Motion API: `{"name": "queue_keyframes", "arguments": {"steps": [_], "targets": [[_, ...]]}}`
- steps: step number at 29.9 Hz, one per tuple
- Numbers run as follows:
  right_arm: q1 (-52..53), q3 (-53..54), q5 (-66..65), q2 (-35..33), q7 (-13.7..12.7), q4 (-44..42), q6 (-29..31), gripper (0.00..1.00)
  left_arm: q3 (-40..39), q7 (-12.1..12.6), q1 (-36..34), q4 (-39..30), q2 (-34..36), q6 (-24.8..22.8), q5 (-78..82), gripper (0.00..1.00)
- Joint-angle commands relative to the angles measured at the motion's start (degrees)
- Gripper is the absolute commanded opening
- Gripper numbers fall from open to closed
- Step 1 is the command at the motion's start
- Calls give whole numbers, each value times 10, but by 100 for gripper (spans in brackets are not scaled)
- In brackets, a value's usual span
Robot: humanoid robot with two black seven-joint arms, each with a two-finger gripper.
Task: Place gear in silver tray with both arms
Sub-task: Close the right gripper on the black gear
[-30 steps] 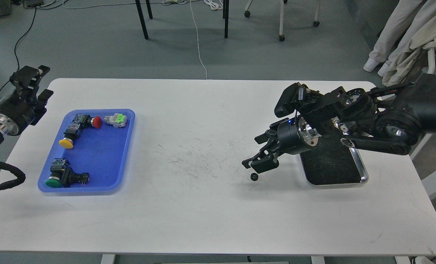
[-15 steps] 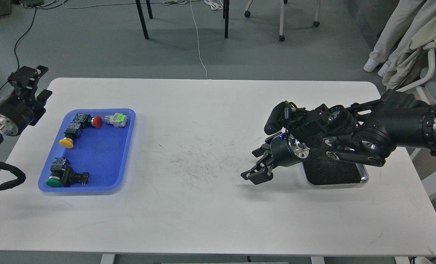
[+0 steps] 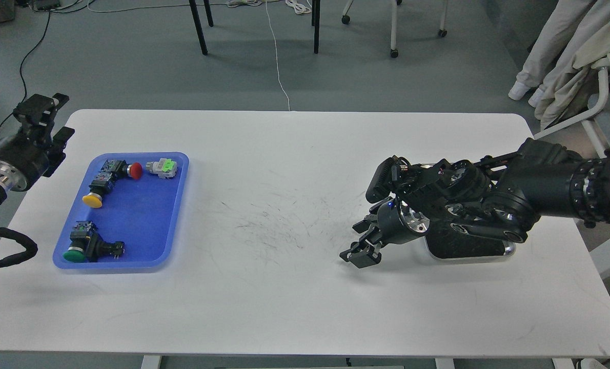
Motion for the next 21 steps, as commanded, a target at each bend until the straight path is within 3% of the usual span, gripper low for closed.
{"name": "queue_keyframes", "arguments": {"steps": [1,10,21], "targets": [[-2,-8,-5,0,0,-3,0,62,1,0,0,0,0,0,0,79],[-6,-19,-5,0,0,-10,0,47,1,0,2,0,0,0,1,79],[-2,-18,-4,26,0,-19,0,45,1,0,2,0,3,-1,1,79]]}}
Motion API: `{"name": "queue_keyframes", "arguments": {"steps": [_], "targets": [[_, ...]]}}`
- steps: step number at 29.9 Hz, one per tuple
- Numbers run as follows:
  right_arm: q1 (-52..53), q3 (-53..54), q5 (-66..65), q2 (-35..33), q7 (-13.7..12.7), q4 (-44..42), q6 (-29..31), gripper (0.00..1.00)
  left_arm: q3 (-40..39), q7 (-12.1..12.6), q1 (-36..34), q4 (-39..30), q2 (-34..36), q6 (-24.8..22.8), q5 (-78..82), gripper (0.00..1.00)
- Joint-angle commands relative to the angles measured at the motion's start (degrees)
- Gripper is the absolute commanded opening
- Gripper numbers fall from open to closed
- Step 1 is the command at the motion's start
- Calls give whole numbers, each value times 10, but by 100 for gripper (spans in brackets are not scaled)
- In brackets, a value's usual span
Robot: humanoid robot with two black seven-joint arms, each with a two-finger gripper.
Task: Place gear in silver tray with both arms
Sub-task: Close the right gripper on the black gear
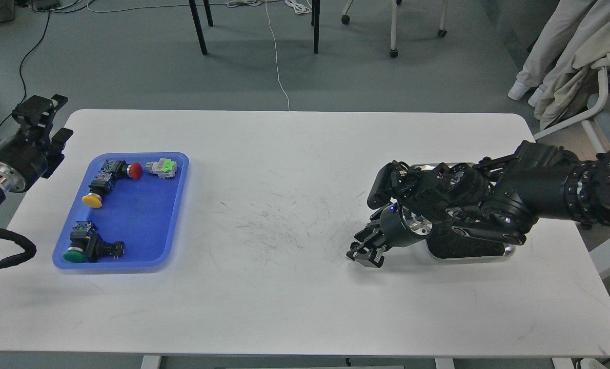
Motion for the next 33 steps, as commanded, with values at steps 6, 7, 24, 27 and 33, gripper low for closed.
{"name": "queue_keyframes", "arguments": {"steps": [6,7,24,27,33], "targets": [[-4,-1,-1,4,0,-9,0,43,-6,0,0,0,1,0,-7,81],[-3,-2,-1,4,0,-8,0,41,-10,0,0,0,1,-1,-9,82],[3,-13,-30,0,0,-12,1,14,-11,0,0,2,1,0,-9,82],[3,-13,-29,0,0,-17,0,12,-11,0,0,2,1,0,-8,82],[11,-8,-28,-19,0,-34,0,5,-11,0,4,2,2,0,-8,82]]}}
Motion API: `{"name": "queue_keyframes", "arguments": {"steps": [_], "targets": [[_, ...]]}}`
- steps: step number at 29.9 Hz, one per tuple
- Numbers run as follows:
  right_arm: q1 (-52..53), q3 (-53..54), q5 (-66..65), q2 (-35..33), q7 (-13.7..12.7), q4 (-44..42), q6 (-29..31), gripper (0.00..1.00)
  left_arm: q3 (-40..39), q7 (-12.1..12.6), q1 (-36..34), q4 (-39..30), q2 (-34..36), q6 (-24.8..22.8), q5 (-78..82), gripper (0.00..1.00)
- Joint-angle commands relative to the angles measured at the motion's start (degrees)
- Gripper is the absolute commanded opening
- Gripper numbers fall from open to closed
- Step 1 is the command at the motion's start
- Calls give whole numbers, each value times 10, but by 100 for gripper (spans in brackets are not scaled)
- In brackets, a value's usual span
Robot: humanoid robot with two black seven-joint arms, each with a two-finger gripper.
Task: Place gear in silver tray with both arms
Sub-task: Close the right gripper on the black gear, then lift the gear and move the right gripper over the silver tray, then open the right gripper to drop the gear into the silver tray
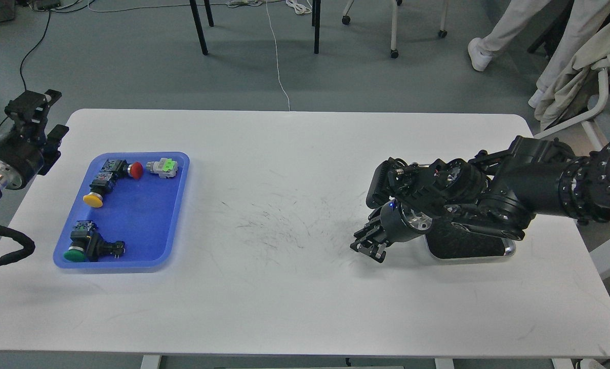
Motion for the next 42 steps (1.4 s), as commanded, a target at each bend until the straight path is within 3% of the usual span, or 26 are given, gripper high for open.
{"name": "queue_keyframes", "arguments": {"steps": [1,10,20,42], "targets": [[10,8,3,-17,0,-13,-1,4,0,0,1,0,0,0,1,82],[41,35,11,-117,0,-26,1,1,1,0,3,0,6,0,1,82],[2,9,6,-211,0,-20,0,2,1,0,11,0,6,0,1,82],[-39,10,1,-215,0,-16,-4,5,0,0,18,-1,6,2,1,82]]}}
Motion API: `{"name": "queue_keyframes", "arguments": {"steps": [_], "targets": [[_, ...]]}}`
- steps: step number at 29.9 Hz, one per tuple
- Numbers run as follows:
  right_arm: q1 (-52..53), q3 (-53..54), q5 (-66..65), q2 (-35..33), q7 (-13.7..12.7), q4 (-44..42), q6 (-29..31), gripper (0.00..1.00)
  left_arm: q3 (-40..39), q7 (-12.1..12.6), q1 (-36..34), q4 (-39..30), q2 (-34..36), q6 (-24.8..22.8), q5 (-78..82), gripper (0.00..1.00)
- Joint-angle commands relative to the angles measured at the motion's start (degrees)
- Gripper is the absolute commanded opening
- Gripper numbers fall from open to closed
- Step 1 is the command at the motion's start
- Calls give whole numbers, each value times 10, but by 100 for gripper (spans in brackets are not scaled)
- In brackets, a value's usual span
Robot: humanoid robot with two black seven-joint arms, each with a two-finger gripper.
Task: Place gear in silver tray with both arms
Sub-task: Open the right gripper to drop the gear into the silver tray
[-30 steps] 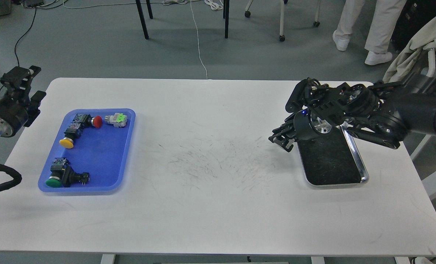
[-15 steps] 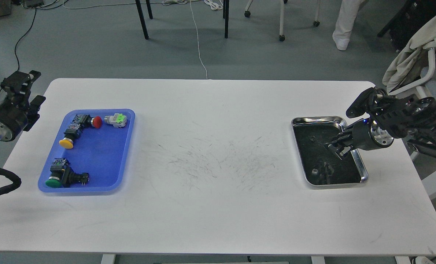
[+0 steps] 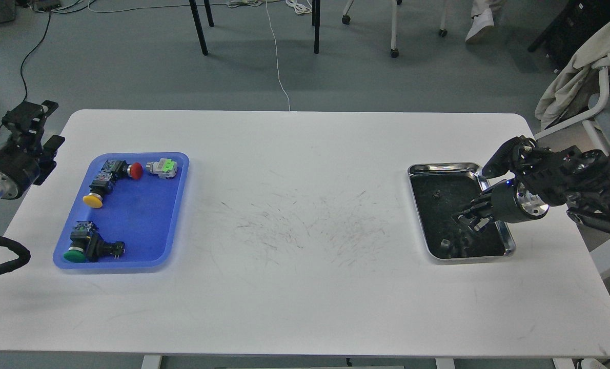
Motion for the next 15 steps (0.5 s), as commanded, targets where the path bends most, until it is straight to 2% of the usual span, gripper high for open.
{"name": "queue_keyframes", "arguments": {"steps": [1,15], "targets": [[-2,1,0,0,0,-1,-3,5,0,0,0,0,0,0,0,82],[-10,3,1,6,0,-2,-21,10,0,0,0,0,0,1,-1,82]]}}
